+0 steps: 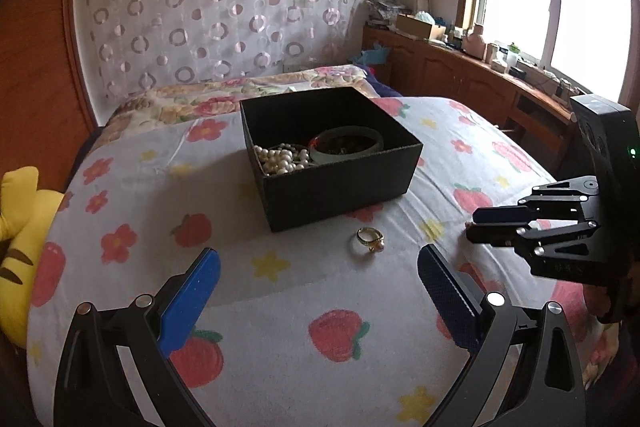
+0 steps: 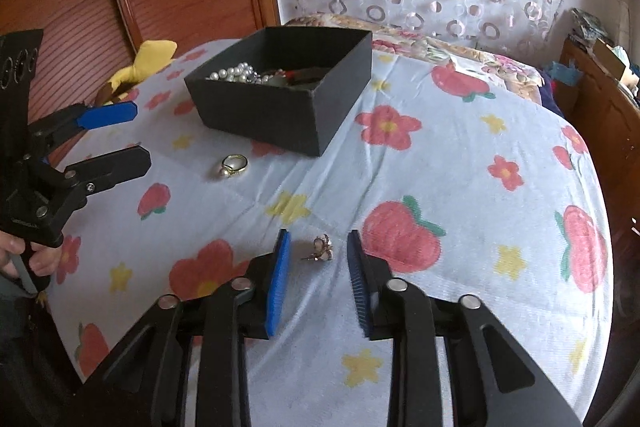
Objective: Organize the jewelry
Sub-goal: 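Move the right tool to the small earring on the sheet and grasp it, then grasp the gold pearl ring with left tool while right holds the earring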
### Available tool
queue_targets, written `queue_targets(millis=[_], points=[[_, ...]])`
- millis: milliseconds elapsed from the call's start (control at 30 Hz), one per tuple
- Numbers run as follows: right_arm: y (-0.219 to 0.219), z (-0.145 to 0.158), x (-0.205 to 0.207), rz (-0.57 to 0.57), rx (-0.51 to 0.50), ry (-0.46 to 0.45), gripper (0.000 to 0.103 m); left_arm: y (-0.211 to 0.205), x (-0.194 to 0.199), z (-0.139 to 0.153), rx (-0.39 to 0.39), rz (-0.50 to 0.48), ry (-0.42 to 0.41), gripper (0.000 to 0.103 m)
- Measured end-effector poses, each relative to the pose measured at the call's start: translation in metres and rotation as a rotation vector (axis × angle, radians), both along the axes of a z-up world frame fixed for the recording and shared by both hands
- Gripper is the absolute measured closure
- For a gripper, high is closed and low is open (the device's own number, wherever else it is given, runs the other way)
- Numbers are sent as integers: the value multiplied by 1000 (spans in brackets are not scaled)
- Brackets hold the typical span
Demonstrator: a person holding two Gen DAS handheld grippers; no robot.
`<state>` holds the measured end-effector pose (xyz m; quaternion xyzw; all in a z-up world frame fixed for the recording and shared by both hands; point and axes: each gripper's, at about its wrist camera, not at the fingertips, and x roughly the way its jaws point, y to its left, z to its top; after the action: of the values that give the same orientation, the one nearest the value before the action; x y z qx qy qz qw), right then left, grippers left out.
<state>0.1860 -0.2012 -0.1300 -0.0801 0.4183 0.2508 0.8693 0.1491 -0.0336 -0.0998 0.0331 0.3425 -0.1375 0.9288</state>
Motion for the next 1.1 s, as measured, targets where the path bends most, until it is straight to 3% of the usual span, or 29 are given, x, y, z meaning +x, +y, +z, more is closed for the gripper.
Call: queue_targets(millis=[100,200,700,767,833,933,1100], points=[[0,-2,3,-9,-5,10,89,-1,0,-2,3,-7,5,8],[-2,-2,5,-13,9,20,90,-4,0,-3,10,-17,10,8],[-29,21,-8,-25,96,-28,91,-26,9,-11,49,-101,64,8],[-32,21,-10,-29,99,-31,91,-28,12,-11,48,-115,65,13],[-34,21,-12,-30,101,-33,91,-31,15,-12,59,-124,79,33],[-35,20,-14,-32,104,-35,91,-35,21,-14,56,-133,106,49],[-36,19,-15,-31,105,-35,91,-40,25,-18,71,-134,118,61]])
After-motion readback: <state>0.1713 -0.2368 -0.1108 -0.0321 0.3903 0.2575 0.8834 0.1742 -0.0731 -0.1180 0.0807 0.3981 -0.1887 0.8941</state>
